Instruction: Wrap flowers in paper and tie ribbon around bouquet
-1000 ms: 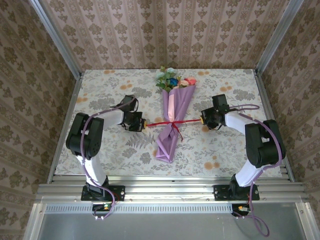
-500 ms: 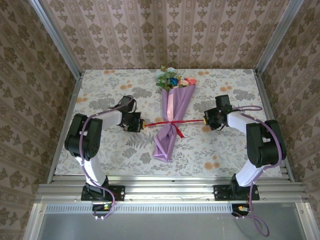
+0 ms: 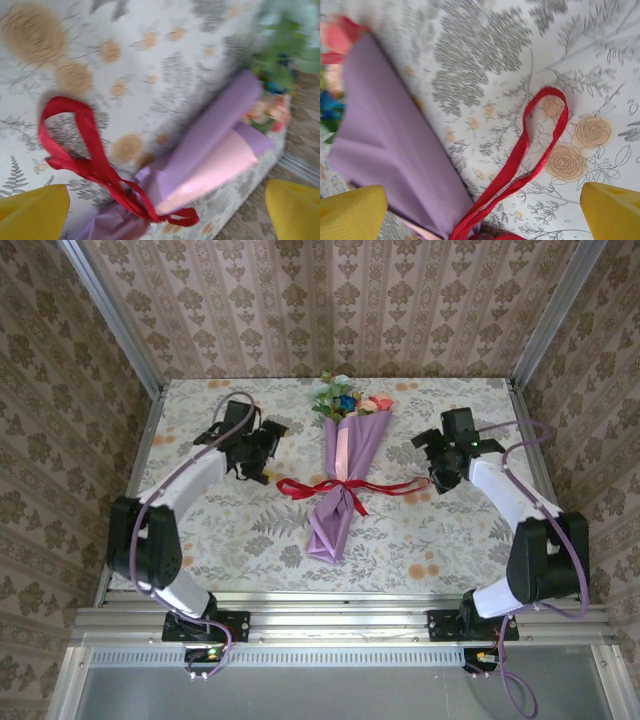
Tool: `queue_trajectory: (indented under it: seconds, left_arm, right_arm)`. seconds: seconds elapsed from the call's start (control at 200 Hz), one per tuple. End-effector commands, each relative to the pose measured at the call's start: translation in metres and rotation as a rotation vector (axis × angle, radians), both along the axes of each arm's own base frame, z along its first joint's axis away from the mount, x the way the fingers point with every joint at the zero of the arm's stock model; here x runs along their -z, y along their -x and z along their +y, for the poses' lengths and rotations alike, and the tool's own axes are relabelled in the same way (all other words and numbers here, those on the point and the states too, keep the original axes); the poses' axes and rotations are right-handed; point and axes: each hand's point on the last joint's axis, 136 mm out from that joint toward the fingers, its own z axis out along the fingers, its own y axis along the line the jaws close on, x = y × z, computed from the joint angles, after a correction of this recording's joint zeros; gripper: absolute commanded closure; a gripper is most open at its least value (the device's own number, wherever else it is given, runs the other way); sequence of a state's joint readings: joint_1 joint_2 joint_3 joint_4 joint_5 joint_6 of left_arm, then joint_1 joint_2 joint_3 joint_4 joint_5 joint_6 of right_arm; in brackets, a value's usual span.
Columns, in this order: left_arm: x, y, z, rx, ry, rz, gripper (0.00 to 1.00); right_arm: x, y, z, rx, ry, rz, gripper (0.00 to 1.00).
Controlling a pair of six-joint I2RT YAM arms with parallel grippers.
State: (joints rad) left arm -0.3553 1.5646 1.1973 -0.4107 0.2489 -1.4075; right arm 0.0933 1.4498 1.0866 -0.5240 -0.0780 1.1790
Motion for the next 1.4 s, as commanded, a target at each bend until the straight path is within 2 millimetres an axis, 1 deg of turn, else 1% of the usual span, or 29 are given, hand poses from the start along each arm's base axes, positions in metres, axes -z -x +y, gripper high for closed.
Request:
queue_trajectory:
  seconds: [0.0, 0.045, 0.115, 0.16, 0.19, 0.255, 0.295, 0.31, 0.33, 0.41, 0.485, 0.56, 0.63, 0.71, 0.785, 0.85, 0.93, 0.975, 1.0, 1.015, 1.06, 1.09, 1.12, 1.18, 1.225, 1.27, 1.34, 1.36, 1.395]
  left_arm:
    - [-0.044, -0.004, 0.016, 0.125, -0.102, -0.275, 0.0]
    - [-0.055, 0.002, 0.027, 0.148, -0.133, -0.334, 0.0]
    - [-0.061, 0.018, 0.05, 0.172, -0.217, -0.36, 0.0]
    - [-0.061, 0.029, 0.068, 0.174, -0.29, -0.361, 0.0]
    - [-0.058, 0.038, 0.086, 0.153, -0.37, -0.333, 0.0]
    - [-0.047, 0.067, 0.137, 0.059, -0.612, -0.214, 0.0]
    - [-0.045, 0.078, 0.158, 0.054, -0.74, -0.208, 0.0]
    - [-0.044, 0.081, 0.164, 0.057, -0.779, -0.212, 0.0]
    - [-0.043, 0.083, 0.171, 0.071, -0.83, -0.228, 0.0]
    - [-0.038, 0.081, 0.176, 0.224, -1.02, -0.406, 0.0]
    - [-0.03, 0.082, 0.191, 0.209, -1.126, -0.499, 0.0]
    - [-0.013, 0.087, 0.212, 0.179, -1.162, -0.481, 0.0]
    - [0.013, 0.086, 0.225, 0.213, -1.164, -0.416, 0.0]
    - [0.038, 0.074, 0.228, 0.258, -1.14, -0.404, 0.0]
    - [0.055, 0.055, 0.224, 0.256, -1.075, -0.474, 0.0]
    - [0.064, 0.041, 0.225, 0.211, -1.031, -0.53, 0.0]
    - [0.064, 0.021, 0.23, 0.182, -1.0, -0.57, 0.0]
    - [0.062, 0.011, 0.23, 0.172, -0.993, -0.599, 0.0]
    - [0.059, 0.004, 0.23, 0.16, -0.992, -0.637, 0.0]
    - [0.055, 0.0, 0.228, 0.162, -0.994, -0.668, 0.0]
    - [0.061, -0.006, 0.225, 0.209, -0.961, -0.637, 0.0]
    - [0.06, -0.011, 0.222, 0.238, -0.967, -0.658, 0.0]
    - [0.059, -0.013, 0.217, 0.278, -0.974, -0.681, 0.0]
    - [0.049, -0.012, 0.205, 0.317, -1.062, -0.762, 0.0]
    - [0.044, -0.005, 0.201, 0.307, -1.13, -0.805, 0.0]
    - [0.042, 0.003, 0.196, 0.28, -1.199, -0.864, 0.0]
    - [0.051, 0.016, 0.185, 0.266, -1.235, -0.973, 0.0]
    - [0.054, 0.015, 0.178, 0.29, -1.243, -0.997, 0.0]
    - [0.06, 0.009, 0.175, 0.339, -1.252, -0.943, 0.0]
  right_arm:
    - [-0.039, 0.018, -0.034, -0.046, 0.222, -0.066, 0.0]
    - [-0.054, 0.026, -0.045, -0.061, 0.302, -0.102, 0.0]
    - [-0.074, 0.04, -0.058, -0.091, 0.415, -0.155, 0.0]
    - [-0.081, 0.054, -0.072, -0.08, 0.498, -0.147, 0.0]
    - [-0.081, 0.066, -0.082, -0.054, 0.55, -0.121, 0.0]
    - [-0.071, 0.084, -0.101, -0.035, 0.669, -0.073, 0.0]
    - [-0.063, 0.088, -0.102, -0.085, 0.715, -0.094, 0.0]
    - [-0.064, 0.085, -0.101, -0.104, 0.735, -0.126, 0.0]
    - [-0.055, 0.084, -0.097, -0.158, 0.759, -0.149, 0.0]
    - [-0.031, 0.082, -0.09, -0.236, 0.865, -0.255, 0.0]
    - [-0.017, 0.076, -0.08, -0.309, 0.947, -0.341, 0.0]
    - [-0.006, 0.066, -0.071, -0.375, 0.994, -0.381, 0.0]
    - [0.008, 0.055, -0.068, -0.413, 1.011, -0.358, 0.0]
    - [0.021, 0.038, -0.062, -0.462, 1.02, -0.371, 0.0]
    - [0.032, 0.024, -0.06, -0.484, 1.008, -0.368, 0.0]
    - [0.031, 0.007, -0.057, -0.497, 0.988, -0.388, 0.0]
    - [0.02, -0.012, -0.052, -0.477, 0.988, -0.507, 0.0]
    - [0.023, -0.018, -0.052, -0.509, 0.993, -0.481, 0.0]
    - [0.018, -0.022, -0.051, -0.523, 1.003, -0.505, 0.0]
    - [0.025, -0.024, -0.05, -0.542, 1.009, -0.496, 0.0]
    - [0.023, -0.027, -0.05, -0.548, 1.03, -0.54, 0.0]
    - [0.028, -0.026, -0.052, -0.536, 1.017, -0.543, 0.0]
    - [0.03, -0.026, -0.055, -0.516, 1.003, -0.57, 0.0]
    - [0.042, -0.018, -0.06, -0.487, 0.996, -0.602, 0.0]
    - [0.038, -0.016, -0.064, -0.442, 1.01, -0.641, 0.0]
    - [0.04, -0.014, -0.069, -0.421, 1.008, -0.609, 0.0]
    - [0.04, -0.015, -0.079, -0.368, 1.024, -0.571, 0.0]
    - [0.04, -0.015, -0.08, -0.368, 1.025, -0.561, 0.0]
    - [0.041, -0.016, -0.079, -0.374, 1.025, -0.549, 0.0]
